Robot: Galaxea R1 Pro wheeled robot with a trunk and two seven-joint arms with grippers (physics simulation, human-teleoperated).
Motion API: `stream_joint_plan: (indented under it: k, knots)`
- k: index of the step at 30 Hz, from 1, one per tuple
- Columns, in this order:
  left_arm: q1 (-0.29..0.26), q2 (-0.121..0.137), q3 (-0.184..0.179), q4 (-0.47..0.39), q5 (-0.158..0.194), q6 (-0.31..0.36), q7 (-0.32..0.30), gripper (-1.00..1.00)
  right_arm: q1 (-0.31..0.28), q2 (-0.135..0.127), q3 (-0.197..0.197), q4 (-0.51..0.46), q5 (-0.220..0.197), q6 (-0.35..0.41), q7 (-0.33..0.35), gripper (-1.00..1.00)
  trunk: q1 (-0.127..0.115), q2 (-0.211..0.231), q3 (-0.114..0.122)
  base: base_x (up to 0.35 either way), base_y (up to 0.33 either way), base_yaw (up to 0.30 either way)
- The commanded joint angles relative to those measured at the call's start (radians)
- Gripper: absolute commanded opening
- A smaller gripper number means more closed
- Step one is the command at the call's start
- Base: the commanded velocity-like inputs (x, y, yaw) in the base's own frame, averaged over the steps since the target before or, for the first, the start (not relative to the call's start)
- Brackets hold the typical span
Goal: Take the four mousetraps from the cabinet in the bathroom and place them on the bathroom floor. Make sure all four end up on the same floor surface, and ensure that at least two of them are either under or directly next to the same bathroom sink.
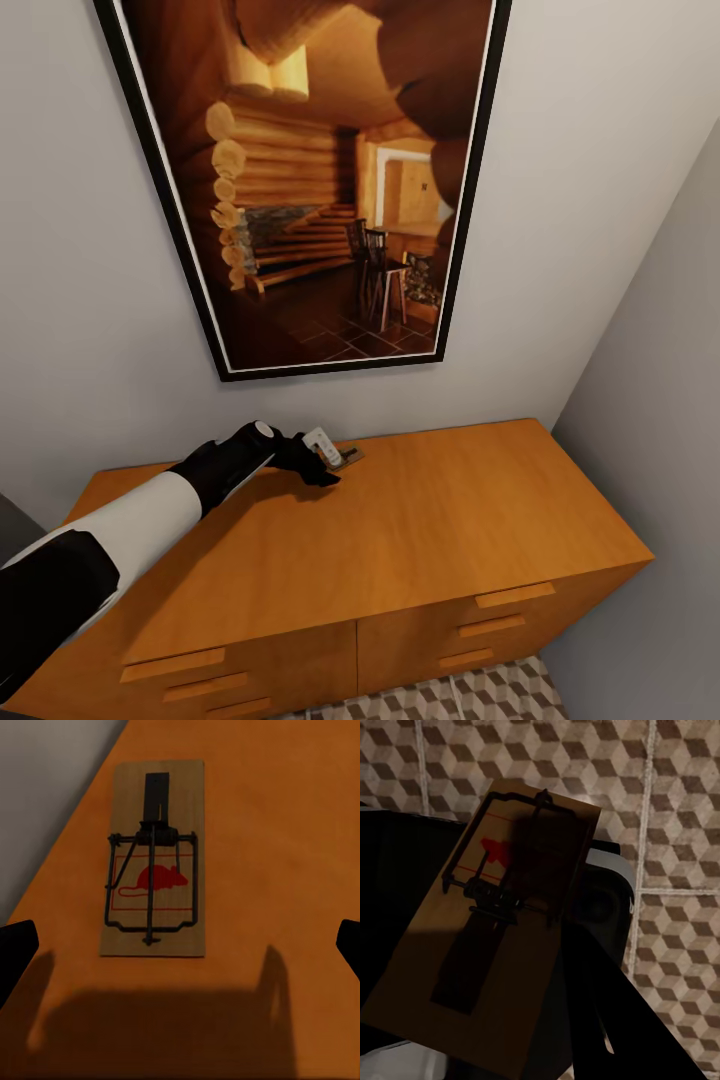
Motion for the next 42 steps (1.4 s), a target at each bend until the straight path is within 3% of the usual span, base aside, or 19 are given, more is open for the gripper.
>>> stream_joint_plan:
  k: [1,42]
  knots:
    - [-0.001,0.002,-0.006,-0.002,0.011,0.008,0.001,1.00,-0.001,0.000,0.004,0.002,-0.002,-0.004,-0.001,-1.00,0.001,-0.002,-0.002,0.000,0.000,0.000]
    - [-0.001,0.002,-0.001,-0.009,0.011,0.008,0.001,1.00,-0.001,0.003,0.005,0.002,-0.002,-0.004,-0.001,-1.00,0.001,-0.002,-0.002,0.029,0.000,0.000]
